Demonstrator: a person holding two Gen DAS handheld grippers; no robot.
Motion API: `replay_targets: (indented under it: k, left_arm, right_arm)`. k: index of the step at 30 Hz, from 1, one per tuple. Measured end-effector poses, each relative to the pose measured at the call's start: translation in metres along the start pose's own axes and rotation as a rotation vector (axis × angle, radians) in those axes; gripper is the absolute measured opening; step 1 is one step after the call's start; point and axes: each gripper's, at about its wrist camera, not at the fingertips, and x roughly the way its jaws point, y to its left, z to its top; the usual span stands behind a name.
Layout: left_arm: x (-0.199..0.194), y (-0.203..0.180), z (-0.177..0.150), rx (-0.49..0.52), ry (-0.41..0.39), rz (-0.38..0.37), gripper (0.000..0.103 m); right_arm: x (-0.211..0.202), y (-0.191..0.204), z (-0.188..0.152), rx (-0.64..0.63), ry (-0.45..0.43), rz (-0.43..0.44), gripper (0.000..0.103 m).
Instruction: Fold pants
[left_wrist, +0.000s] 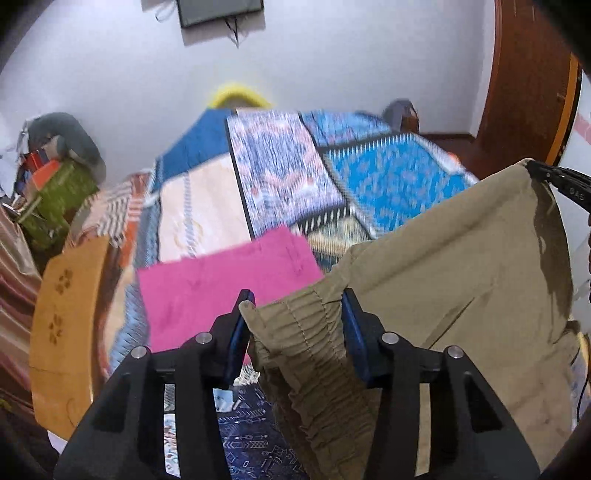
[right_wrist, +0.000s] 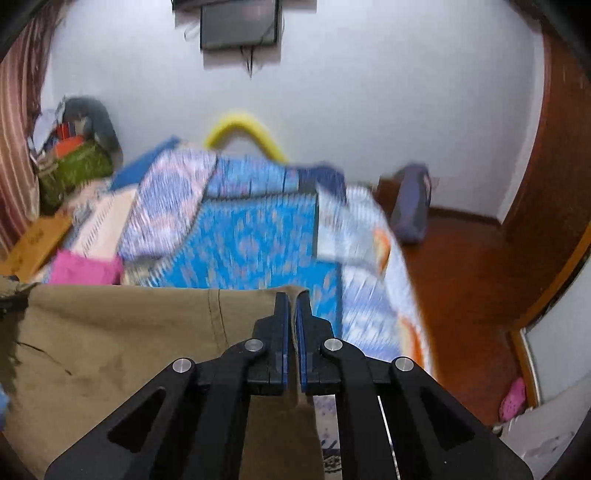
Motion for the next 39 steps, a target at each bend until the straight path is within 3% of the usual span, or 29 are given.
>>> replay_targets:
  k: [5,9,20,29,39]
  left_arm:
    - [-0.044,0.001,0.005,-0.008,-0.060,-0.008,0.047]
    - [-0.074,-0.001,-0.006,-0.009,-0.076,-0.023,0.047]
    - [-0.136,-0.017,-0.063,0.015,-0.104,-0.069,0.047]
    - [-0.162,-0.028,-0.122,0.065,-0.082,-0.082,0.047]
    - [-0.161,-0.036,-0.194,0.035,-0.016,-0.100,0.047]
  right_arm:
    - [-0.050,0.002,0.016,0.010,-0.065,0.025,0.003]
    - [-0.085,0.002,0.006,0.049,-0.091,0.050,0.003]
    - [-0.158,-0.003,-0.058,0.227,-0.092,0.155,0.003]
    - [-0.205,0.013,-0.113,0.217,-0.048,0.161,0.003]
    - [-0.220,0.028,-0.185,0.201,0.040,0.173,0.003]
